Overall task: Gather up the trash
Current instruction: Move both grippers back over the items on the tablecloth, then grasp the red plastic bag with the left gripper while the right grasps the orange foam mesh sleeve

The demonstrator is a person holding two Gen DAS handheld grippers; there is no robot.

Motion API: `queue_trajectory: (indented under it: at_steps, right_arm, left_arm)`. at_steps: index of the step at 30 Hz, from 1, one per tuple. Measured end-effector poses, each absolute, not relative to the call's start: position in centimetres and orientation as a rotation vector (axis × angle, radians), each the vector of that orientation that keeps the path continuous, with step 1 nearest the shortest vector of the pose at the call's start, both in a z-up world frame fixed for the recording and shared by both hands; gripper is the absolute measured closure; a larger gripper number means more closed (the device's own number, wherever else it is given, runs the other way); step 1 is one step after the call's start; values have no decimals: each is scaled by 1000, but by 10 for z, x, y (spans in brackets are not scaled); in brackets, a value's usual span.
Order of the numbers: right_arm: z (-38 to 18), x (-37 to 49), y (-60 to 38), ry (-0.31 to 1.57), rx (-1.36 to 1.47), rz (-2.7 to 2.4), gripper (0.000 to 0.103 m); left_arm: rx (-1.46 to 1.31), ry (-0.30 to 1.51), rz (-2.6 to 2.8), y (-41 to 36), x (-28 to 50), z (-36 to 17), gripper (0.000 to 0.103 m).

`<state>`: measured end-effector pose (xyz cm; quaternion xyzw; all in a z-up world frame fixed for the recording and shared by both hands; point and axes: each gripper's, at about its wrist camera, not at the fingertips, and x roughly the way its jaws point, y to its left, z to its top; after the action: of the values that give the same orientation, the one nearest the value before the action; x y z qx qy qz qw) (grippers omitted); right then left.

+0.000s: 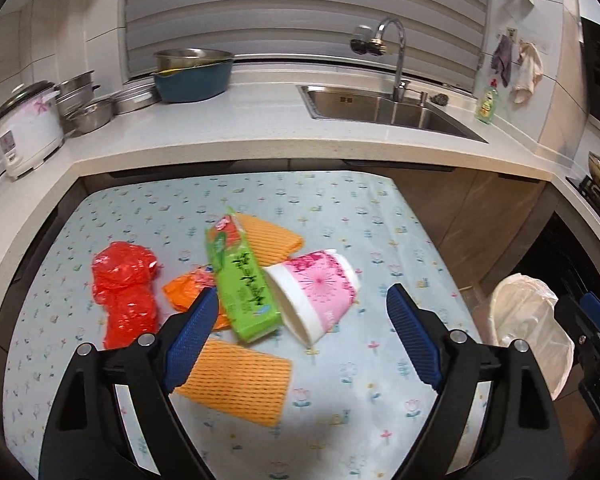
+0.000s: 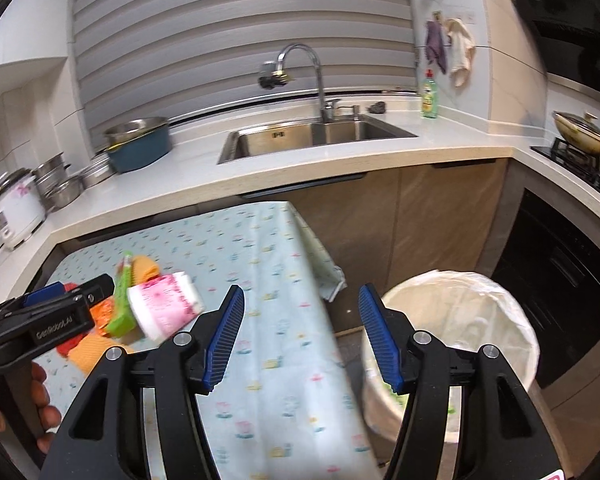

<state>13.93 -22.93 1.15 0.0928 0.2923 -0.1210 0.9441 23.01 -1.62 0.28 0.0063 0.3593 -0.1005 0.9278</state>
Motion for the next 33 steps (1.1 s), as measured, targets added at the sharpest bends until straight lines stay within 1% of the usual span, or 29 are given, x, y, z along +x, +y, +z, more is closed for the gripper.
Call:
queue_trajectory:
  at_steps: [8, 13, 21, 28, 30, 31, 33]
  right_arm:
    - [1, 158, -156, 644, 165, -131, 45]
    - [-15, 171, -115, 697, 165, -65, 45]
    - [-48, 193, -64, 783, 157, 0, 45]
    - [-76, 219, -48, 849, 178, 20, 45]
    - [-83, 226, -44, 863, 168, 17, 45]
    - [-87, 229, -42, 871, 163, 16, 45]
    - [-95, 235, -41, 888, 156, 16, 45]
  left_arm:
    - [-12, 771, -81, 67, 247, -16, 21]
    - [-31, 814, -38, 101, 258, -30, 21]
    - [-26, 875, 3, 132, 277, -59, 21]
    - [-40, 928, -20, 141, 297, -84, 21]
    - [-38, 932, -30, 141, 301, -88, 24]
    - [-40, 937, -38, 140, 303, -89, 28]
    - [-51, 952, -61, 140, 306, -93, 41]
